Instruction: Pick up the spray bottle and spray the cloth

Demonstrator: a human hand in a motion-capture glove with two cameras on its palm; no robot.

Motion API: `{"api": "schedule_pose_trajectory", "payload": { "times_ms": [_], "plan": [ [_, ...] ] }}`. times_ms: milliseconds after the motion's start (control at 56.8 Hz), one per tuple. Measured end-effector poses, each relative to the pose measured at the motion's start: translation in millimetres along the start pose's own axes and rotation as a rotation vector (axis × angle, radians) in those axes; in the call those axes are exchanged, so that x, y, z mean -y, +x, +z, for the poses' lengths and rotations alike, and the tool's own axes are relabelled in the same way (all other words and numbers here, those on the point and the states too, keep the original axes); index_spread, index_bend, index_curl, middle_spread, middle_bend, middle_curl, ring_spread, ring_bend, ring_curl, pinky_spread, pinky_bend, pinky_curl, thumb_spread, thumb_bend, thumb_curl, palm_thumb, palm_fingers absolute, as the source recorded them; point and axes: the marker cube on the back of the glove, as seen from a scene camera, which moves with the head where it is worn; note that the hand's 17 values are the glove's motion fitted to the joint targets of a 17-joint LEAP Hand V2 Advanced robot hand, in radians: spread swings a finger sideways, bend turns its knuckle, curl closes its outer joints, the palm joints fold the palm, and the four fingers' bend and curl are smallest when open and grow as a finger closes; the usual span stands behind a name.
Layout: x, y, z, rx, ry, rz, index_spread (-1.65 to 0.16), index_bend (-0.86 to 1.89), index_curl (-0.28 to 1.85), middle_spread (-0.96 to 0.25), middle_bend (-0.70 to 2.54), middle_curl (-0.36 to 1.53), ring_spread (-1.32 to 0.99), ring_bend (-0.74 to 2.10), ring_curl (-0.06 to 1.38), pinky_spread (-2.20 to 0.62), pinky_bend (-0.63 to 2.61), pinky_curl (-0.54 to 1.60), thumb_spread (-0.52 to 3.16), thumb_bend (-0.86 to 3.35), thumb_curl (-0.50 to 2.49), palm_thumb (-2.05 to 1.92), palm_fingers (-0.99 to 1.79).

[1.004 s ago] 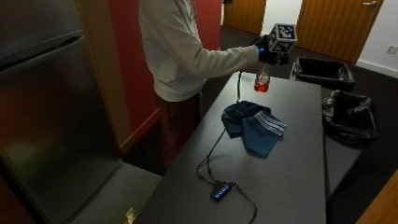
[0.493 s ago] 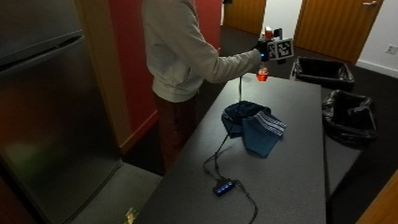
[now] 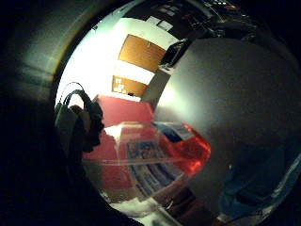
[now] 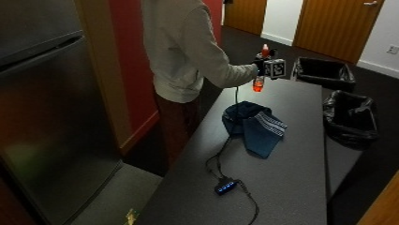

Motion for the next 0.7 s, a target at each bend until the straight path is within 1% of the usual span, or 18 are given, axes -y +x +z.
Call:
{"api": "schedule_pose_trajectory", "payload": {
  "times_ms": [18, 53, 141, 211, 264, 299, 317, 352, 370, 405, 440, 493, 528, 563, 616, 634, 669, 704],
  "plan": [
    [-4.4, 3.4, 3.7, 0.000, -0.027, 0.008, -0.15, 0.44, 0.52, -0.12, 0.57, 0.48, -0.20, 0.57, 0.44, -0.19, 0.29, 0.37, 0.12, -0.03, 0.79, 0.93, 1.34],
    [-10.1, 9.8, 2.6, -0.002, -0.031, 0.018, -0.15, 0.43, 0.51, -0.12, 0.57, 0.48, -0.20, 0.57, 0.44, -0.19, 0.29, 0.37, 0.13, -0.03, 0.79, 0.93, 1.33],
    [-12.2, 26.1, -4.7, -0.042, 0.041, 0.067, -0.15, 0.41, 0.51, -0.12, 0.56, 0.48, -0.20, 0.55, 0.43, -0.18, 0.29, 0.37, 0.17, -0.04, 0.79, 0.92, 1.32],
    [11.0, 29.8, -8.9, -0.026, 0.235, 0.053, -0.15, 0.39, 0.51, -0.12, 0.56, 0.48, -0.20, 0.55, 0.43, -0.17, 0.29, 0.37, 0.19, -0.03, 0.79, 0.93, 1.33],
    [19.9, 37.2, -4.1, -0.056, 0.297, 0.055, -0.15, 0.38, 0.51, -0.12, 0.55, 0.47, -0.20, 0.55, 0.43, -0.17, 0.30, 0.37, 0.21, -0.04, 0.79, 0.92, 1.33],
    [33.6, 45.4, -9.2, -0.104, 0.415, 0.056, -0.15, 0.37, 0.51, -0.12, 0.54, 0.47, -0.20, 0.55, 0.43, -0.17, 0.30, 0.37, 0.23, -0.03, 0.79, 0.92, 1.33],
    [33.8, 48.4, -12.1, -0.122, 0.430, 0.060, -0.15, 0.36, 0.51, -0.12, 0.55, 0.47, -0.20, 0.55, 0.43, -0.17, 0.30, 0.37, 0.23, -0.03, 0.79, 0.92, 1.33],
    [25.7, 54.5, -20.1, -0.161, 0.409, 0.072, -0.15, 0.36, 0.51, -0.12, 0.55, 0.47, -0.19, 0.55, 0.43, -0.17, 0.30, 0.37, 0.25, -0.04, 0.79, 0.92, 1.32],
    [28.8, 59.3, -25.2, -0.189, 0.448, 0.076, -0.16, 0.35, 0.51, -0.12, 0.55, 0.47, -0.19, 0.55, 0.43, -0.17, 0.30, 0.37, 0.25, -0.04, 0.79, 0.92, 1.32],
    [49.6, 68.5, -24.0, -0.222, 0.581, 0.073, -0.16, 0.35, 0.51, -0.12, 0.54, 0.47, -0.19, 0.55, 0.43, -0.17, 0.30, 0.37, 0.27, -0.04, 0.79, 0.91, 1.31],
    [64.2, 69.9, -13.7, -0.190, 0.639, 0.063, -0.16, 0.33, 0.51, -0.12, 0.54, 0.47, -0.19, 0.55, 0.43, -0.17, 0.30, 0.37, 0.28, -0.04, 0.79, 0.91, 1.31],
    [70.9, 60.2, -35.2, -0.110, 0.740, 0.031, -0.16, 0.31, 0.51, -0.12, 0.53, 0.47, -0.19, 0.55, 0.43, -0.17, 0.31, 0.37, 0.30, -0.04, 0.78, 0.91, 1.30],
    [67.0, 52.7, -43.6, -0.053, 0.724, 0.013, -0.17, 0.29, 0.50, -0.12, 0.53, 0.47, -0.19, 0.54, 0.43, -0.17, 0.31, 0.37, 0.32, -0.04, 0.78, 0.90, 1.29],
    [68.8, 52.2, -38.0, -0.032, 0.692, 0.009, -0.17, 0.27, 0.50, -0.12, 0.52, 0.47, -0.19, 0.54, 0.43, -0.16, 0.31, 0.37, 0.34, -0.04, 0.78, 0.91, 1.26],
    [84.5, 54.0, -53.5, -0.026, 0.818, -0.001, -0.19, 0.17, 0.48, -0.13, 0.48, 0.46, -0.20, 0.51, 0.42, -0.15, 0.29, 0.37, 0.41, -0.04, 0.76, 0.89, 1.09],
    [84.7, 52.1, -60.5, -0.010, 0.837, -0.005, -0.21, 0.13, 0.46, -0.13, 0.45, 0.45, -0.19, 0.51, 0.42, -0.14, 0.28, 0.37, 0.47, -0.04, 0.75, 0.89, 1.00],
    [78.0, 50.7, -59.5, 0.009, 0.784, -0.003, -0.23, 0.10, 0.45, -0.13, 0.44, 0.45, -0.18, 0.47, 0.41, -0.13, 0.29, 0.38, 0.55, -0.03, 0.74, 0.88, 0.93],
    [69.0, 53.0, -45.8, 0.005, 0.675, 0.007, -0.24, 0.08, 0.43, -0.13, 0.40, 0.44, -0.17, 0.42, 0.41, -0.11, 0.32, 0.39, 0.62, -0.04, 0.72, 0.85, 0.80]
  ]
}}
